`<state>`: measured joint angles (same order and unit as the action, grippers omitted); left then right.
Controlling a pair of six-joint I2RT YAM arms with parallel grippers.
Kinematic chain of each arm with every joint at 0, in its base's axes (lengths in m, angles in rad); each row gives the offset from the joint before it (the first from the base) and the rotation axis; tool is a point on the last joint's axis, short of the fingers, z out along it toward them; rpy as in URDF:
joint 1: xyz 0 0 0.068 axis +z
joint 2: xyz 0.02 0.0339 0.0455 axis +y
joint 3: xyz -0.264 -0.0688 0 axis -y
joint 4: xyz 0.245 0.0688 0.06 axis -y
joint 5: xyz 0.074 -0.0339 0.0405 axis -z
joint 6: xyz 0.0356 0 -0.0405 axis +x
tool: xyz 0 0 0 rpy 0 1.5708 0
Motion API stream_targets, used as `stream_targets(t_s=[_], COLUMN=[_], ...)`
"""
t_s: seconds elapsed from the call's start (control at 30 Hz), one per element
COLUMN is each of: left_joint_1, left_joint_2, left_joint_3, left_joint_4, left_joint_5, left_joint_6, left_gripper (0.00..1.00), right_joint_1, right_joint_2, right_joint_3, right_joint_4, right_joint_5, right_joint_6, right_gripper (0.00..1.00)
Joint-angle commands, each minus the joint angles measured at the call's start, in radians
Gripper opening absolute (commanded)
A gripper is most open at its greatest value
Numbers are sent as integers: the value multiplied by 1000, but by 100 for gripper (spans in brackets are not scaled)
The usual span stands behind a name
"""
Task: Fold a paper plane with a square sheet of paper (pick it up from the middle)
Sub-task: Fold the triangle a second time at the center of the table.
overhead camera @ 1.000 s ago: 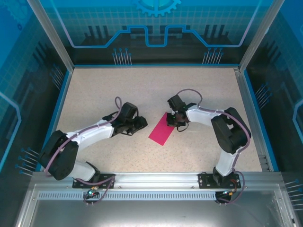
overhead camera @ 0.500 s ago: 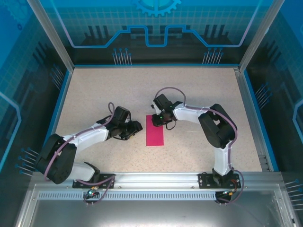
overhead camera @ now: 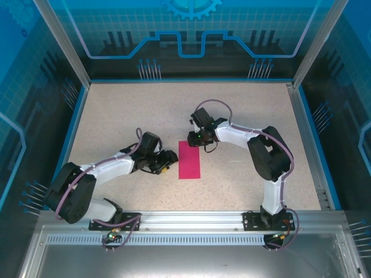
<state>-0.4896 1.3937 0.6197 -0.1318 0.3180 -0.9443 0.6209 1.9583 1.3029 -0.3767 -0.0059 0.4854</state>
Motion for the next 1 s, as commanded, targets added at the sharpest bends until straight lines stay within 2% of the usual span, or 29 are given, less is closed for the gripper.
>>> stream_targets(t_s=[0.0, 0.2, 0.53, 0.97], left_joint_1=[-23, -54, -91, -133], left_joint_2=[24, 63, 116, 190], left_joint_3=[4, 20, 39, 116], left_joint_4=[-2, 3, 21, -2], left_joint_5=[34, 55, 111, 98], left_joint_6=[-17, -25, -47, -45], left_gripper=[60, 60, 62, 62], right_joint_1=[-3, -20, -40, -43], right_joint_2=[47, 98, 138, 152], right_joint_3=[23, 41, -1, -17], right_joint_4=[-39, -35, -44, -34], right_joint_5=[33, 32, -19, -27], right_joint_6=[25, 37, 157, 177], right_gripper=[30, 31, 31, 30])
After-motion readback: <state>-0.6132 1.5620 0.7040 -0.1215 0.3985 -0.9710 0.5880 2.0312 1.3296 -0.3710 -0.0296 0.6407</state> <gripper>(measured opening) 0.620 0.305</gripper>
